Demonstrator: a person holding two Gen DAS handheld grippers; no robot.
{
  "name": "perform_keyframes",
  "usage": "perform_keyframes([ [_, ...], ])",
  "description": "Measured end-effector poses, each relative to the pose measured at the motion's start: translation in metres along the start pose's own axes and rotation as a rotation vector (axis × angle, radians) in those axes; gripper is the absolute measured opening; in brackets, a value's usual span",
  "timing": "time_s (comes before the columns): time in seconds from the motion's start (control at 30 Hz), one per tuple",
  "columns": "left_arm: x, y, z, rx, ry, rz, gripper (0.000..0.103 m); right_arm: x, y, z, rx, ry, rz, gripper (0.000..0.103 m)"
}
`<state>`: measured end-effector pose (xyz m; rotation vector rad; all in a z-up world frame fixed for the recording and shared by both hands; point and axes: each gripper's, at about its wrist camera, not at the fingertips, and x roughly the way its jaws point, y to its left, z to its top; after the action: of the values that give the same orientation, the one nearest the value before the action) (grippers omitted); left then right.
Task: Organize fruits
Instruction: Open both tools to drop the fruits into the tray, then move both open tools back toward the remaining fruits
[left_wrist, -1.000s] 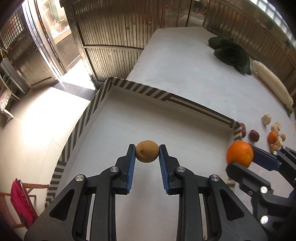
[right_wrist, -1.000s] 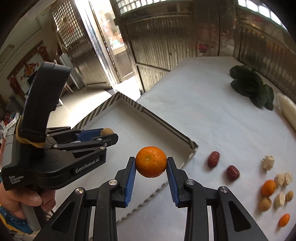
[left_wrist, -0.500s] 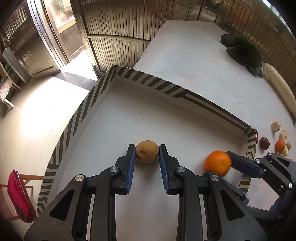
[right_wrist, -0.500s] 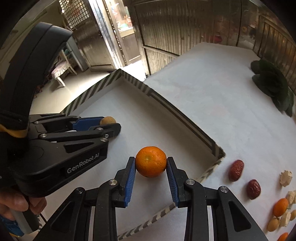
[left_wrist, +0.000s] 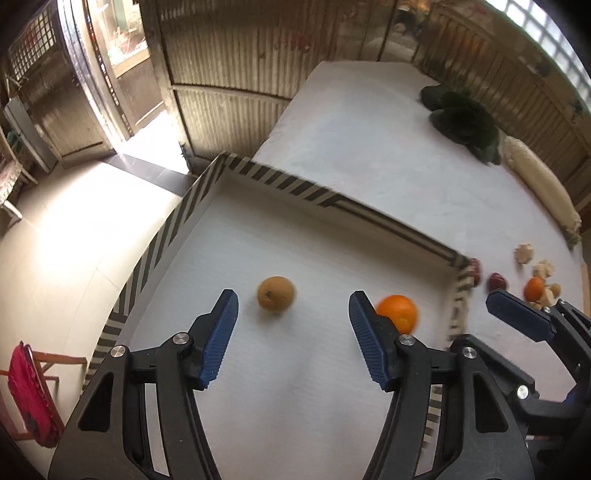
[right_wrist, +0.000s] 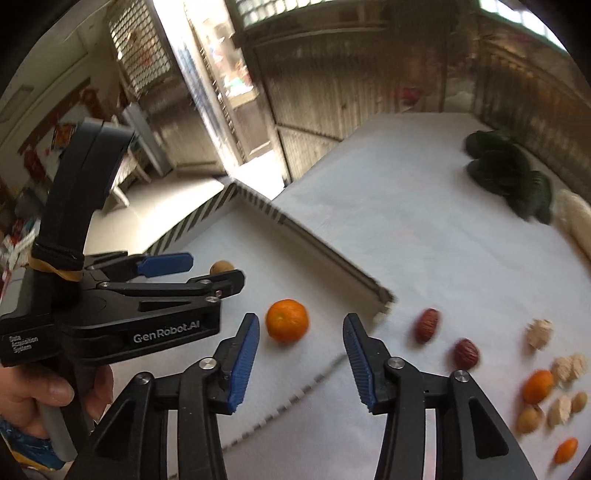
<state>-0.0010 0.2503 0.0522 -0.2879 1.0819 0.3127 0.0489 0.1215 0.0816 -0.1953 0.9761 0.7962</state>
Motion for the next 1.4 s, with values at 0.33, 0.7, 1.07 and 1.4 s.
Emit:
perform_keyframes([
  [0.33,-0.035,-0.051,-0.014,0.105,-0.048,-0.091,0.063,-0.043,-0.036,-0.038,0.108,-0.035,-0.099,0.048],
  [0.7,-0.04,-0.12,-0.037,0.234,-0.031,-0.151,0.063,-0.08,-0.09,-0.098,0.249,-0.019,-0.196,0.049],
  [1.07,-0.035,-0.177,-0.046,0.308,-0.036,-0.155,0.063,-0.116,-0.135,-0.14,0.345,-0.028,-0.258,0.048],
  [1.4,-0.018,-0.194,-0.04,0.313,-0.016,-0.202,0.063,-0.126,-0.156,-0.153,0.379,-0.044,-0.246,0.048],
])
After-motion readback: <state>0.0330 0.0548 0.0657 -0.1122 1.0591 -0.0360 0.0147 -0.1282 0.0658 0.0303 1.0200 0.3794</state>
